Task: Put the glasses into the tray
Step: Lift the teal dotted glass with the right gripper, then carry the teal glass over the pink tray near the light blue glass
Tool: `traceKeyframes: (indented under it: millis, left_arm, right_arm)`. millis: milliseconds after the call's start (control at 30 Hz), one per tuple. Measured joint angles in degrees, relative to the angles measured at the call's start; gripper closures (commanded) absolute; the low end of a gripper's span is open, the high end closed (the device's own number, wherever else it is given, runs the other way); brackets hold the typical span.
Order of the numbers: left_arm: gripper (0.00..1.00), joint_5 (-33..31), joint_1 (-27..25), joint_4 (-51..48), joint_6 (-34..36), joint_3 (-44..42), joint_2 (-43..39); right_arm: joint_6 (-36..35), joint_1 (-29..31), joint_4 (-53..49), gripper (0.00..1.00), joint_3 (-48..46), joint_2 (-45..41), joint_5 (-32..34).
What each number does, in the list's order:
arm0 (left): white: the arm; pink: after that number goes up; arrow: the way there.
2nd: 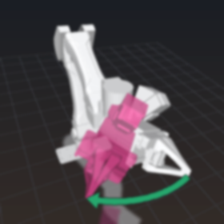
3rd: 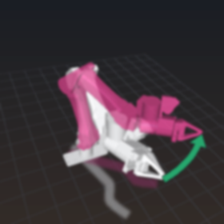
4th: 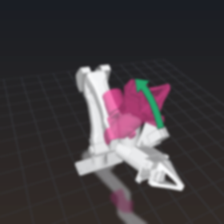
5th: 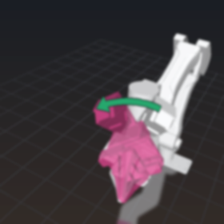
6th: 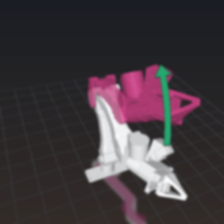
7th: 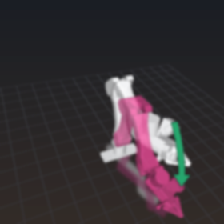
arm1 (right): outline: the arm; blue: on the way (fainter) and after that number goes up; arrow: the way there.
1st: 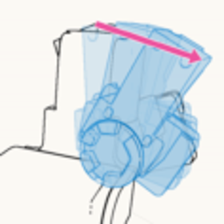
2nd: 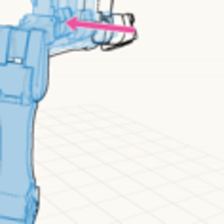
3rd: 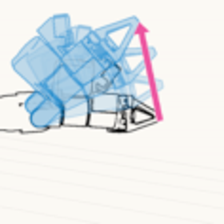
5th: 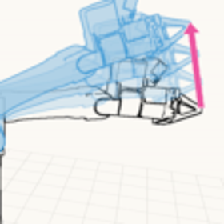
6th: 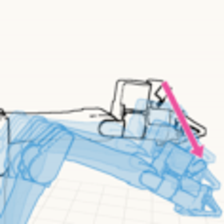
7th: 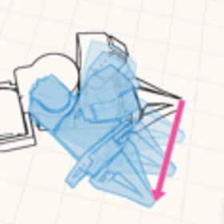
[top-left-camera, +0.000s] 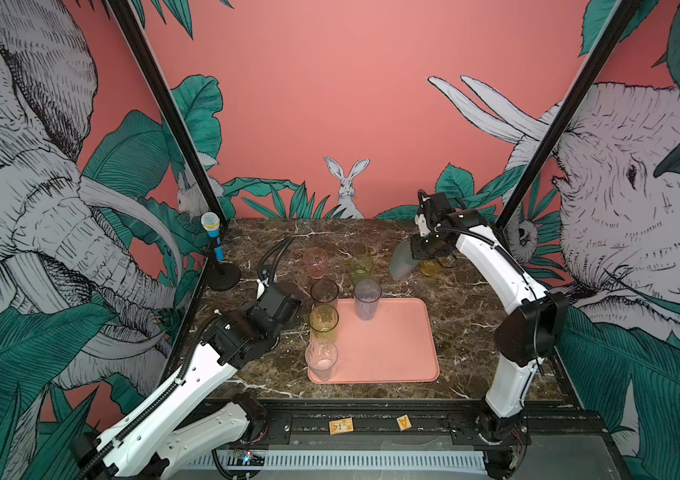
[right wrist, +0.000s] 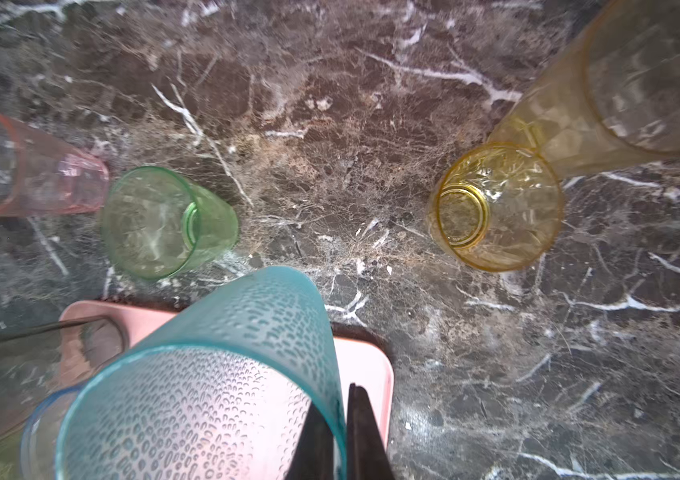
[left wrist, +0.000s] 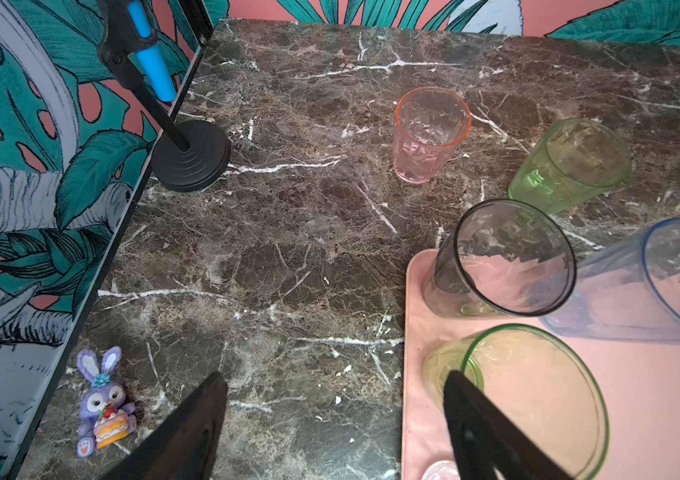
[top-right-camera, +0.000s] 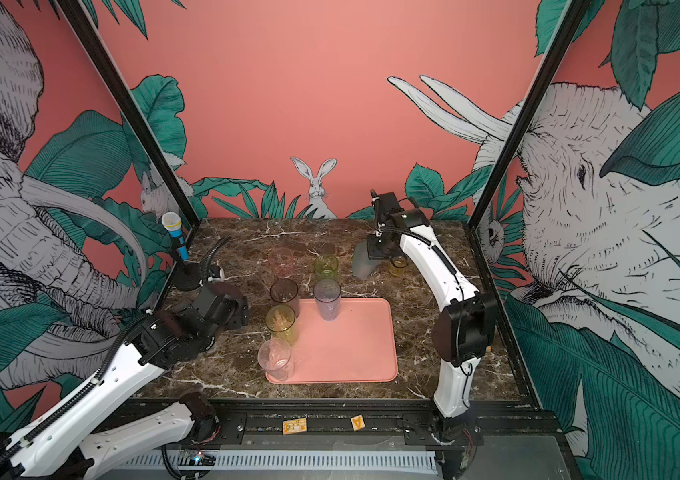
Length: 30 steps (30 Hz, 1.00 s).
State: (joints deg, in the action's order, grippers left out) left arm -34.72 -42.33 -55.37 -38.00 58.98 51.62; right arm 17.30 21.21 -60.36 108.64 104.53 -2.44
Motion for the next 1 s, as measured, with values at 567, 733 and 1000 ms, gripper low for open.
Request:
traceKeyframes:
  millis: [567,733,1000]
  left_arm:
    - [0.17,1.6,0.0,0.1,-0.5,0.0,0.0]
    - [0.18,2.5,0.0,0.5,-1.1,0.0,0.0]
    - [0.19,3.9,0.0,0.9,-2.1,0.0,0.1]
  right_arm:
    - [0.5,0.1,-5.3,1.00,-13.7,-18.2,-3.0]
    - [1.2,1.4,-5.6,1.00,-17.5,-21.8,-3.2]
    - [2.9,6.4,-5.8,1.00,-23.3,-24.7,-2.4]
